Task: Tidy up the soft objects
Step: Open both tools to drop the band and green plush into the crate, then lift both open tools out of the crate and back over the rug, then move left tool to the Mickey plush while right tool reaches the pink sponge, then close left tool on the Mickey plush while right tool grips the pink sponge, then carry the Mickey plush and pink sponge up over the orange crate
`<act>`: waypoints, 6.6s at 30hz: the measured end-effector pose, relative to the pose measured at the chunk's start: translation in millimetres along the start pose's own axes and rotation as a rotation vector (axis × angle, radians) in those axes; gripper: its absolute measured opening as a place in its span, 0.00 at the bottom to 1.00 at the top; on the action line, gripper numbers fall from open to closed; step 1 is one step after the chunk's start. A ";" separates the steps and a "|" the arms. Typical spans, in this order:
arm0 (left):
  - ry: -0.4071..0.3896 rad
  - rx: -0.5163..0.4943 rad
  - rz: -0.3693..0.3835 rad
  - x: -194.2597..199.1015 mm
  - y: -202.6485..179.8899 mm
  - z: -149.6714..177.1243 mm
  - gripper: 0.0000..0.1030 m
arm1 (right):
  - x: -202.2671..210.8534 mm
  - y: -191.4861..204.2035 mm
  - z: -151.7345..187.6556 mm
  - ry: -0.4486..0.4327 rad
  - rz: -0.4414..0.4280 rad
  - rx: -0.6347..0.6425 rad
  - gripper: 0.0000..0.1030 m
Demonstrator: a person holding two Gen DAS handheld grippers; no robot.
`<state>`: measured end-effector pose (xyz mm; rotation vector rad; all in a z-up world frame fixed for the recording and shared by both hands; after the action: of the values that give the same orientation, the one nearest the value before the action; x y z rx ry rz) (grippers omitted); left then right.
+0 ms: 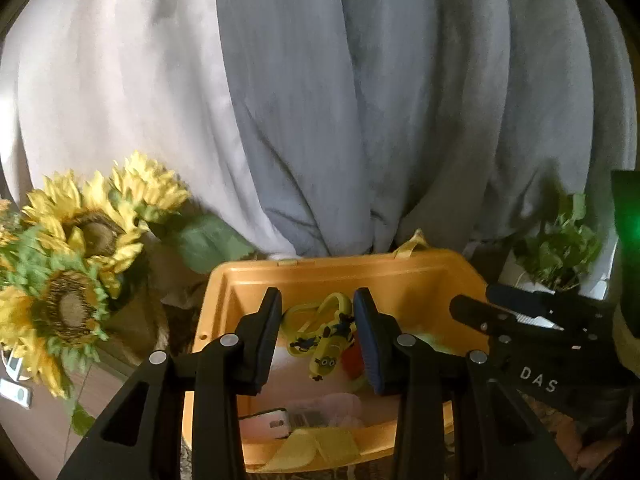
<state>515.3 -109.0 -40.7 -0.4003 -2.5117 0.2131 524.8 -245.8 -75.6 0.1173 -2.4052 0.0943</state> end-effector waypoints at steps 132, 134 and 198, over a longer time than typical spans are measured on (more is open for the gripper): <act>0.311 -0.017 -0.095 63.8 -42.1 231.1 0.70 | 63.9 -35.3 222.3 0.226 0.051 -0.100 0.49; 0.305 0.014 -0.089 71.2 -40.4 228.8 0.70 | 72.3 -31.4 218.7 0.213 0.043 -0.093 0.49; -0.098 0.073 -0.052 135.4 14.7 26.6 0.71 | 140.5 37.4 18.1 -0.223 0.085 0.015 0.49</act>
<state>397.1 -52.3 4.8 -0.3015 -2.5982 0.3102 404.7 -218.8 3.8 0.0332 -2.6326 0.1450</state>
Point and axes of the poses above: each gripper's, at about its wrist camera, not at the fingertips, and x roughly against the way its jaws point, y to its left, z to its underside, the point moved 6 cm from there along -x, roughly the way its jaws point, and after that the axes turned 12 degrees about x, right-handed, at the moved point
